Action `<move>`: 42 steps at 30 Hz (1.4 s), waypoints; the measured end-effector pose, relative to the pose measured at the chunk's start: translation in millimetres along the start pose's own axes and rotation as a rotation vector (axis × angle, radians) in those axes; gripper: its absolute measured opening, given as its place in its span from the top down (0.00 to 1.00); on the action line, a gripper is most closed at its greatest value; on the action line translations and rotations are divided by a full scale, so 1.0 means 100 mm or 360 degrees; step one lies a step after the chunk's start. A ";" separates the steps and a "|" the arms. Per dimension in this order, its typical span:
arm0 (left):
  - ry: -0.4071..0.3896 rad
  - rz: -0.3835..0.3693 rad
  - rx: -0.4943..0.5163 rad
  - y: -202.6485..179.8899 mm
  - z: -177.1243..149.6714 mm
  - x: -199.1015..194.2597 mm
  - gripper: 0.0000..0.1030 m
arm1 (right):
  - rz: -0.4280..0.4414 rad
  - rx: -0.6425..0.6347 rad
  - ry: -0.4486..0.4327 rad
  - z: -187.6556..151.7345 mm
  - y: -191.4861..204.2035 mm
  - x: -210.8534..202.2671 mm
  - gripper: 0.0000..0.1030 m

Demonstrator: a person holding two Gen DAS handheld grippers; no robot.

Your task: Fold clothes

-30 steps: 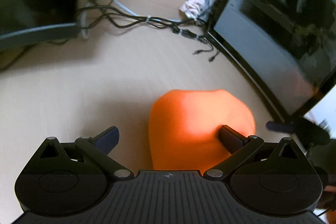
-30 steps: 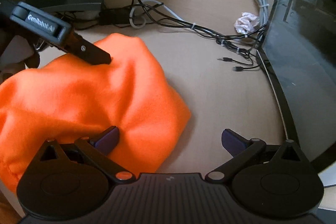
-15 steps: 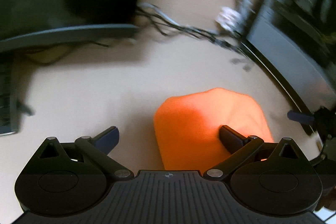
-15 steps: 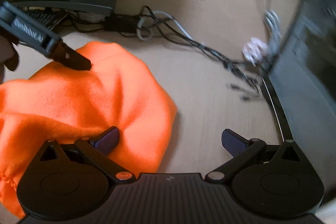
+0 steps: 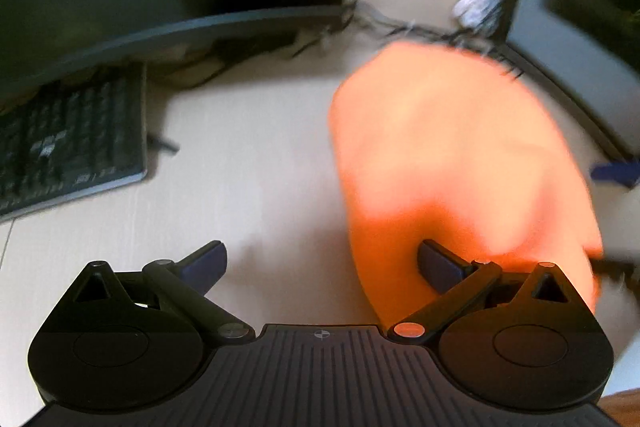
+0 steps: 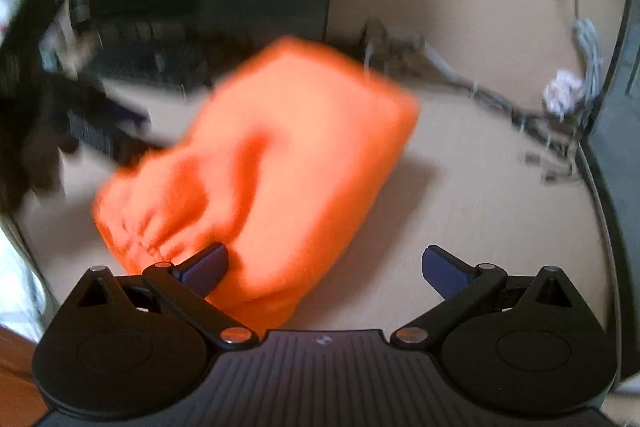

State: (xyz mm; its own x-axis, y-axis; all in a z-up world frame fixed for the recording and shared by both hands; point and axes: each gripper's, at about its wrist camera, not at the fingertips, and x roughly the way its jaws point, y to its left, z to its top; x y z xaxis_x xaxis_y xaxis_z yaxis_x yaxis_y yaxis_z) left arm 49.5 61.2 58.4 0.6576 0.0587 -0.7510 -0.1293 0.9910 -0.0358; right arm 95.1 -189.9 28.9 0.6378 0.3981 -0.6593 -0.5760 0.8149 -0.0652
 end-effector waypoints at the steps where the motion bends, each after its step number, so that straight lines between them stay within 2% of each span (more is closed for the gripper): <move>1: 0.0020 -0.0009 -0.0025 0.02 0.00 0.02 0.00 | -0.0013 -0.0003 0.0022 -0.04 0.04 0.04 0.00; 5: -0.0029 -0.0050 -0.0042 0.09 0.07 -0.12 0.00 | 0.0028 0.0018 -0.0014 0.07 -0.12 -0.15 0.00; 7: -0.0068 -0.0117 -0.0073 0.09 0.08 -0.20 0.00 | 0.0055 0.0097 -0.0072 0.14 -0.27 -0.26 0.00; 11: -0.0131 -0.0435 -0.0117 0.04 0.04 -0.37 0.00 | 0.0152 0.0431 -0.0202 0.33 -0.63 -0.31 0.00; 16: -0.0256 -0.0702 0.0076 -0.31 0.03 -0.55 0.00 | 0.0396 0.0933 -0.0194 0.46 -0.91 0.18 0.00; 18: -0.0248 -0.0785 0.0167 -0.45 0.01 -0.54 0.00 | 0.0456 0.1034 -0.0139 0.53 -0.93 0.47 0.00; 19: -0.0209 -0.0774 0.0196 -0.51 -0.01 -0.47 0.00 | 0.0480 0.1057 -0.0105 0.57 -0.92 0.60 0.00; 20: -0.0170 -0.0761 0.0224 -0.57 -0.03 -0.41 0.00 | 0.0509 0.1062 -0.0068 0.61 -0.90 0.71 0.01; 21: -0.0122 -0.0723 0.0218 -0.60 -0.05 -0.34 0.00 | 0.0524 0.1051 -0.0052 0.65 -0.88 0.75 0.17; 22: -0.0076 -0.0696 0.0203 -0.61 -0.08 -0.27 0.00 | 0.0513 0.1010 -0.0076 0.68 -0.89 0.70 0.26; 23: -0.0063 -0.0690 0.0191 -0.59 -0.10 -0.26 0.00 | 0.0503 0.0970 -0.0099 0.71 -0.89 0.64 0.48; 24: -0.0049 -0.0685 0.0179 -0.58 -0.13 -0.24 0.00 | 0.0492 0.0930 -0.0122 0.74 -0.90 0.58 0.62; 28: -0.0026 -0.0741 0.0126 -0.50 -0.17 -0.21 0.00 | 0.0416 0.0767 -0.0177 0.81 -0.91 0.39 0.62; 31: -0.0011 -0.0767 0.0186 -0.56 -0.13 -0.19 0.00 | 0.0129 0.0647 0.0035 0.55 -0.88 0.64 0.60; 35: -0.0190 -0.0849 0.0270 -0.50 0.16 -0.45 0.00 | 0.0035 0.0593 0.0029 0.39 -0.80 0.59 0.51; 38: -0.0315 -0.0810 0.0189 -0.36 0.50 -0.45 0.00 | -0.0007 0.0546 -0.0011 0.38 -0.75 0.47 0.50; 40: -0.0268 -0.0853 0.0070 -0.25 0.71 -0.22 0.00 | 0.0007 0.0503 -0.0090 0.41 -0.72 0.33 0.50; 42: -0.0217 -0.0895 -0.0050 -0.14 0.92 0.01 0.00 | 0.0074 0.0470 -0.0194 0.46 -0.68 0.18 0.41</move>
State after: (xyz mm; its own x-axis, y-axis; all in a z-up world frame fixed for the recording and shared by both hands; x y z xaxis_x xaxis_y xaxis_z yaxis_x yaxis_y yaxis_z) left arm 120.3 58.9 119.2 0.7211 -0.4589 -0.5190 0.2470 0.8702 -0.4262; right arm 168.9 -219.1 56.0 0.6810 0.4711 -0.5606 -0.4442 0.8744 0.1951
